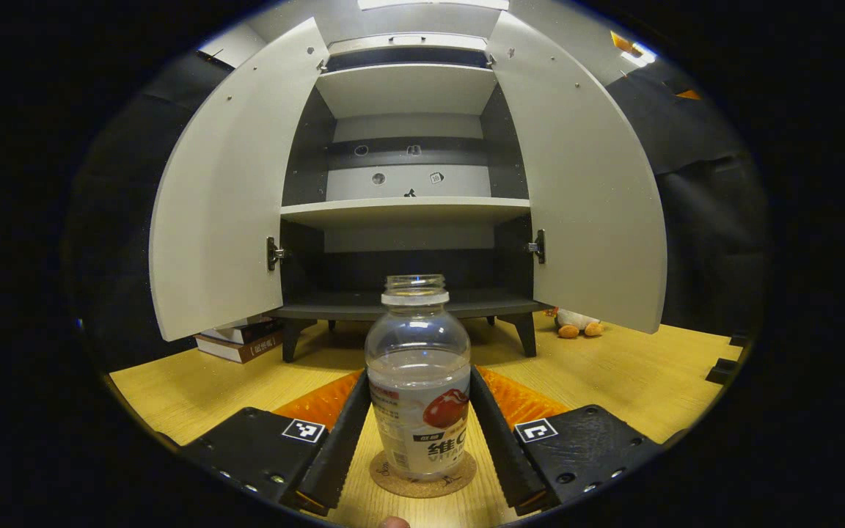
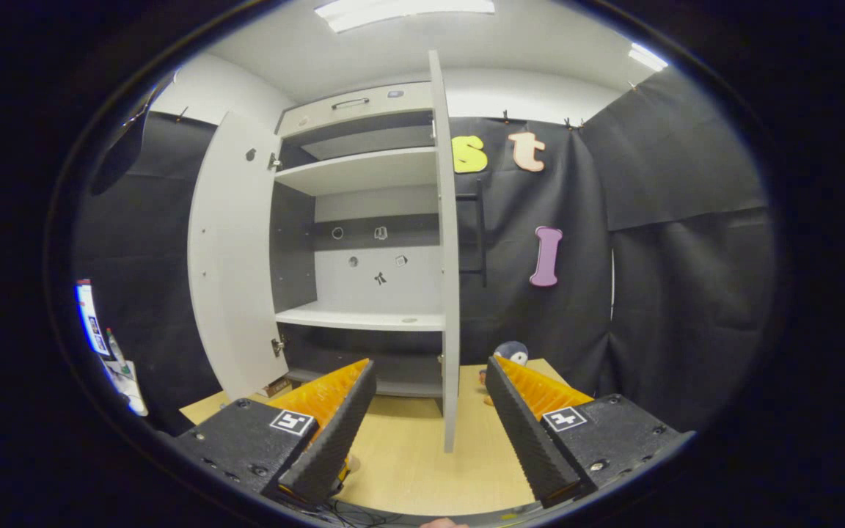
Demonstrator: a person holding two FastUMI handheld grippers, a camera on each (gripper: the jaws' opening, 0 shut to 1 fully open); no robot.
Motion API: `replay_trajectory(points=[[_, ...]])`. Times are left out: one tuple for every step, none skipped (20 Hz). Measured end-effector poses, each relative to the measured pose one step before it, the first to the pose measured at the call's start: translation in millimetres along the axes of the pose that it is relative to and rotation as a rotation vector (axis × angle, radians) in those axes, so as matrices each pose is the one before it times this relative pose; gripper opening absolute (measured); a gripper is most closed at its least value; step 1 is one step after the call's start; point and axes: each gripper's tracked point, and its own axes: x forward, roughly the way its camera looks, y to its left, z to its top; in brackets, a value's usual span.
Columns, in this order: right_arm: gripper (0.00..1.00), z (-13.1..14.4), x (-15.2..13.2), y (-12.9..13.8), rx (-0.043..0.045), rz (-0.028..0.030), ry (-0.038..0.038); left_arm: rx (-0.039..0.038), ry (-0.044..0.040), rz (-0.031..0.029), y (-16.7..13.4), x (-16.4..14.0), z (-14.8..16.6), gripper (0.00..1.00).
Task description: Grasp the bottle in the cabinet with the left hand and place it on the coaster, then close the right door with the right hand and the left door with the left hand.
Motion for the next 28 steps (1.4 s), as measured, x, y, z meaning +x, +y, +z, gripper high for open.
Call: replay_trajectory(points=[[0.98, -0.86, 1.31, -3.33, -0.00116, -0.00554, 0.00329, 0.00416, 0.01489, -0.0014, -0.64, -0.9, -3.17, 0.8], [0.98, 0.36, 0.43, -3.28, 0.00174, -0.00534, 0.00039, 0.00599, 0.00952, 0.00559, 2.12, 0.27, -0.76, 0.8], [0.98, -0.29, 0.52, -2.81, 0.00229, -0.00548, 0.00243, 0.00307, 0.00218, 0.00527, 2.41, -0.33, -0.77, 0.84], [0.98, -1.59, 0.72, -1.62, 0.00345, -0.00273, 0.00311, -0.00194, 0.00484, 0.00055, -0.36, -0.38, -1.69, 0.93], [0.98, -0.38, 0.76, -1.41, 0.00348, -0.00301, 0.00225, -0.00266, 0.00381, -0.00111, -0.4, -0.01, 0.69, 0.97], [0.98, -1.14, -0.17, -1.61, 0.00445, -0.00389, 0.00292, -0.00333, -0.00697, -0.00081, 0.31, -2.01, 3.71, 0.96], [0.98, -1.36, 0.3, -1.06, 0.00583, -0.00266, 0.00391, -0.00325, -0.01412, 0.0011, 0.11, -0.81, 7.06, 0.97], [0.98, -1.03, 0.75, -0.57, 0.00688, -0.00141, 0.00206, -0.00103, -0.01577, -0.00294, -0.61, -2.45, 7.01, 0.97], [0.98, -0.35, -0.1, 0.18, 0.00703, 0.00039, 0.00182, 0.0061, -0.01894, -0.00362, 1.05, -0.73, 9.02, 0.96], [0.98, -0.35, 0.09, 1.91, 0.00615, 0.00355, -0.00078, 0.01113, -0.02118, -0.00786, 1.03, -2.0, 9.63, 0.96], [0.94, 0.36, -0.2, 0.62, 0.00385, 0.00182, -0.0041, 0.00895, -0.01961, -0.01151, -0.88, -1.61, 10.62, 0.96], [0.94, -0.35, 0.27, -0.01, 0.00063, 0.00031, 0.00087, 0.00239, -0.01463, -0.00959, -0.93, -2.37, 9.15, 0.96], [0.94, 0.01, 0.68, -0.27, -0.00309, -0.00123, -0.00097, -0.00041, -0.0059, -0.01261, -1.07, -2.83, 7.97, 0.97], [0.94, -1.3, 0.09, -0.68, -0.00361, -0.00236, -0.00171, -0.00458, -0.00246, -0.01073, -0.51, -3.03, 7.52, 0.97], [0.94, -0.42, 0.29, 0.07, -0.00327, -0.0009, -0.00354, -0.0101, -0.00031, -0.00872, -0.21, -2.23, 7.78, 0.97], [0.94, -0.84, 0.11, 1.61, -0.00061, 0.00156, -0.00494, -0.01167, -0.00355, -0.00476, 0.9, -3.06, 8.97, 0.97], [0.94, -0.37, 0.06, 0.9, 0.00063, 0.0037, -0.00433, -0.00874, -0.0047, 0.00157, 2.49, -1.73, 8.44, 0.97], [0.98, -1.87, -0.39, 1.41, 0.00084, 0.00376, -0.00162, -0.00706, -0.0059, 0.00404, 2.93, -3.02, 9.42, 0.96], [0.98, -1.68, -0.41, 0.84, -0.00165, 0.00306, -0.00023, -0.00747, -0.00527, 0.00759, 4.36, -0.42, 8.4, 0.97], [0.94, -2.48, 0.03, 0.61, -0.00517, 0.00185, 0.00409, 0.00085, -0.00358, 0.01181, 6.0, -0.46, 9.05, 0.96], [0.98, -2.5, -1.09, 0.62, -0.00389, 0.00292, 0.00341, 0.00677, -0.0046, 0.00881, 5.77, -0.09, 7.78, 0.96], [0.98, -2.24, -1.09, 0.97, -0.00081, 0.00323, 0.00361, 0.00753, 0.00127, 0.00659, 5.81, 0.68, 7.48, 0.97], [0.98, -1.85, -0.45, 1.83, 0.00054, 0.00513, 0.00112, 0.0073, -0.00044, 0.00058, 5.07, 0.24, 7.68, 0.97], [0.98, -1.15, 0.49, 0.76, 0.00056, 0.00182, -0.00414, 0.00825, -0.0026, -0.00469, 3.86, -1.55, 8.1, 0.96], [0.94, 1.1, 0.68, 1.71, 0.00107, 0.00067, -0.00761, 0.00477, -0.00471, -0.00461, 1.94, -1.01, 8.66, 0.97], [0.94, 0.1, 0.88, 1.9, 0.00199, 0.00235, -0.00819, 0.00204, -0.00195, -0.01187, 1.6, -2.29, 8.0, 0.97], [0.94, 1.02, 0.82, 2.67, 0.00272, 0.0043, -0.00812, -0.00409, -0.00234, -0.01035, 0.32, -1.86, 8.34, 0.97], [0.98, 1.42, 1.13, 2.63, 0.00261, 0.00592, -0.01035, -0.00554, -0.00634, -0.00655, 0.99, -1.68, 10.12, 0.97]])
